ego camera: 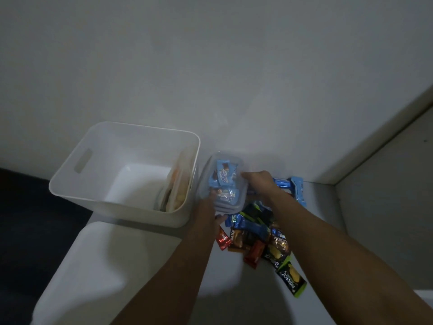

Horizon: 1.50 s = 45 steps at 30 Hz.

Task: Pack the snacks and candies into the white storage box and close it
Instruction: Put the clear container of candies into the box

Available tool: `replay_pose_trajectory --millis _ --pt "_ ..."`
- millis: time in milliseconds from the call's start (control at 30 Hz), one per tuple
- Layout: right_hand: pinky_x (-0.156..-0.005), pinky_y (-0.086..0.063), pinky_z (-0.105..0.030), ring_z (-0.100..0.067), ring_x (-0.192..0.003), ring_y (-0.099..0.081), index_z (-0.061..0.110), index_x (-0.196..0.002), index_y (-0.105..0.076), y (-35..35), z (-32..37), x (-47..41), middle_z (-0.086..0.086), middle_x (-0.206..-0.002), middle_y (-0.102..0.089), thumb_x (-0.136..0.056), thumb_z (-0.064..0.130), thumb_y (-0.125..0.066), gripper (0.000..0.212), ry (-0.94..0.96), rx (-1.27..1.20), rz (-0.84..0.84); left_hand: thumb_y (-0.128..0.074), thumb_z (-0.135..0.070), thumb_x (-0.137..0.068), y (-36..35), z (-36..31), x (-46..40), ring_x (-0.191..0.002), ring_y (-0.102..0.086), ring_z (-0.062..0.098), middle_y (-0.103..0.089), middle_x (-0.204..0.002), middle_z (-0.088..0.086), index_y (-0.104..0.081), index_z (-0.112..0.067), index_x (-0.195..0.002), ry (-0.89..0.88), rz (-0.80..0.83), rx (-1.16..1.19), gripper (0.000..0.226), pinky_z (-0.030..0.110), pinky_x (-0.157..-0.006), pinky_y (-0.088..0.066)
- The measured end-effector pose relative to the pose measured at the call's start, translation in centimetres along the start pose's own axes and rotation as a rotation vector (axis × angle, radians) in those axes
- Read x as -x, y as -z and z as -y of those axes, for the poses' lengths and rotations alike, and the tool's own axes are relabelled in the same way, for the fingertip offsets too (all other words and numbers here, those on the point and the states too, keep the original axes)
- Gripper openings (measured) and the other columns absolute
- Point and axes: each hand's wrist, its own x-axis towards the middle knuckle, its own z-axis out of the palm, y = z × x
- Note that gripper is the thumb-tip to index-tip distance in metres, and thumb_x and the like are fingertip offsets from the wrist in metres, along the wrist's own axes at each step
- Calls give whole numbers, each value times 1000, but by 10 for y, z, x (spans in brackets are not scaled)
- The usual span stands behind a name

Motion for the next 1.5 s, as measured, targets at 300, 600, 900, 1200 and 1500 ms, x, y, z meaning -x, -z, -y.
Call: replay_pose_trajectory --millis 300,600,900,1200,1500 --pt "-70 -59 -41 -26 -80 -67 2 -103 -64 53 46 63 -12 -95 -68 -81 23 -69 31 127 -119 -42 -68 -27 -86 -30 -11 53 -98 -64 32 -64 -106 13 -59 -9 -109 -105 72 42 31 50 -89 -54" --pt "-62 -57 -34 -24 -80 -68 6 -104 -65 33 112 122 -9 -89 -67 -80 27 -69 32 307 -131 29 -74 -24 -78 -24 -73 116 -81 -67 24 -67 -95 9 -59 -7 -114 -261 13 144 42 40 -71 -59" --pt "-65 -57 -57 -41 -110 -55 10 -122 -56 -96 151 125 -18 -126 -50 -52 32 -82 78 234 -119 305 -71 -30 -72 84 -154 116 -105 -60 32 -61 -119 15 -58 -11 -120 -350 -104 100 53 39 -76 -54" --pt "-60 -54 -64 -49 -104 -58 0 -119 -52 -216 126 85 -25 -128 -50 -54 18 -82 74 72 -101 414 -64 -28 -84 181 -191 71 -117 -53 35 -49 -136 22 -54 -9 -130 -257 -188 -12 51 42 -77 -49" --pt "-60 -56 -62 -47 -101 -61 -1 -112 -57 -259 97 40 -26 -122 -56 -71 8 -78 47 -89 17 410 -40 2 -95 196 -208 32 -120 -43 46 -47 -109 24 -44 0 -124 -37 -273 -111 30 53 -92 -47"
